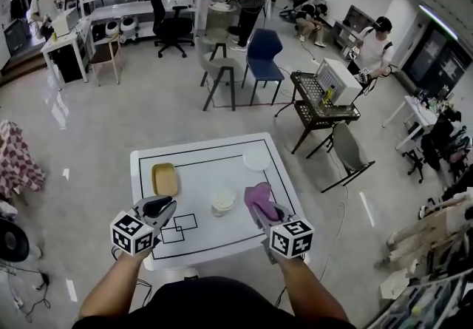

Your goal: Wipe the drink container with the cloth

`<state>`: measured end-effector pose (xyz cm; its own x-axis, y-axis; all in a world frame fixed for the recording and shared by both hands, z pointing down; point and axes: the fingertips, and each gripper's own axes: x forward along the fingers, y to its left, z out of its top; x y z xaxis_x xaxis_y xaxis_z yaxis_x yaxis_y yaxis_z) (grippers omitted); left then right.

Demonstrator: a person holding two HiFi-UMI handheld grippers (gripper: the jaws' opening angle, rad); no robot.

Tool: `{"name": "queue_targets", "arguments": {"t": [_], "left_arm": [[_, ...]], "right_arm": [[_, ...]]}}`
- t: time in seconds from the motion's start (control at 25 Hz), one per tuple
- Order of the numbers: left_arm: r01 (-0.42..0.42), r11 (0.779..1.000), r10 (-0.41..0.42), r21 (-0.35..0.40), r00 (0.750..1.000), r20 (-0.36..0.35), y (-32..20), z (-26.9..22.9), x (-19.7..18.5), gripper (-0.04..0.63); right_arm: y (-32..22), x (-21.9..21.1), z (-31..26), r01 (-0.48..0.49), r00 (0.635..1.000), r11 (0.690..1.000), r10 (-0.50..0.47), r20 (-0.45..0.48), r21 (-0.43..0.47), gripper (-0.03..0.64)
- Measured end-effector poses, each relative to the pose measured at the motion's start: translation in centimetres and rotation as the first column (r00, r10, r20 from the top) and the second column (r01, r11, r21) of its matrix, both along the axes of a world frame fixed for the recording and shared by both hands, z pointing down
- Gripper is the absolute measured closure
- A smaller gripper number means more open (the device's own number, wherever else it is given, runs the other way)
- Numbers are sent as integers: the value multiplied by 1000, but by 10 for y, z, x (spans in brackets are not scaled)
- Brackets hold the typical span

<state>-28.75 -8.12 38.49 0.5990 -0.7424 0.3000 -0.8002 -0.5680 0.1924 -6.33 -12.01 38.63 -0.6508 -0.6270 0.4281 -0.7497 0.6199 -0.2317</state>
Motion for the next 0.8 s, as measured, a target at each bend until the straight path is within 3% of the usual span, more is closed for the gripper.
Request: {"name": "queue_targets", "arguments": {"t": [0.32,0.6,0.8], "left_arm": [[-136,990,136,-21,991,0,-30,18,-8,520],[-224,972,224,-76,974,-11,-53,52,11,495],[-279,955,284,-97,957,50,-69,78,47,440]], "right_arm": [[-9,-26,11,-75,997,997,75,-18,-29,541],[-26,-27,35,-104,994,992,100,-48,-77,541],[-42,-21,58,-71,997,990,68,-35,-121,541]]}}
